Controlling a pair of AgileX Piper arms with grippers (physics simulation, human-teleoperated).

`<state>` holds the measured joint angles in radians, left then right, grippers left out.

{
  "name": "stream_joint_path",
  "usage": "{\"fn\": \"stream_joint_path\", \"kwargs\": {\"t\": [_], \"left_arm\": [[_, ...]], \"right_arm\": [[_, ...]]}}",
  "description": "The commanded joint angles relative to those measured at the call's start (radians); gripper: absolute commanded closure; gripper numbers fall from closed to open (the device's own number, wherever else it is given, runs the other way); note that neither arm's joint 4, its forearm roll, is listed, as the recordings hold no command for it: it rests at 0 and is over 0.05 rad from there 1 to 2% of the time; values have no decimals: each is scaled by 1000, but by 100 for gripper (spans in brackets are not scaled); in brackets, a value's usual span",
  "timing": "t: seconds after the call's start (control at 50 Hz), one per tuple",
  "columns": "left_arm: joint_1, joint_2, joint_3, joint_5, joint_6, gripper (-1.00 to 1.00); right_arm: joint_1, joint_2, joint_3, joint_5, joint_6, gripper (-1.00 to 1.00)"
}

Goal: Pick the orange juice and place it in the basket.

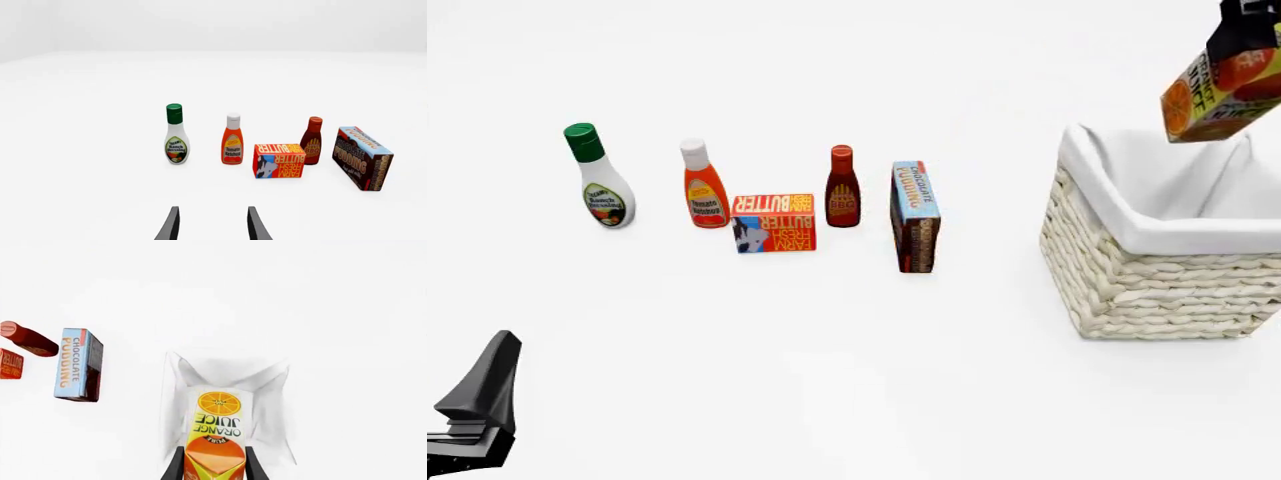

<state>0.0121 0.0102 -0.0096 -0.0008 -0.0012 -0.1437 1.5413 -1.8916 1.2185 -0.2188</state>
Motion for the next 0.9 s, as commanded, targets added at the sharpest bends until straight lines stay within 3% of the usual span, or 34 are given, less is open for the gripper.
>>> {"fn": "stream_joint_path", "kwargs": {"t": [0.02,0.9], "left_arm": [[-3,0,3,-2,0,-100],[-3,0,3,-2,0,-100]], "right_arm": [[-22,16,5,1,31,100],[-45,114,7,1,87,100]]}}
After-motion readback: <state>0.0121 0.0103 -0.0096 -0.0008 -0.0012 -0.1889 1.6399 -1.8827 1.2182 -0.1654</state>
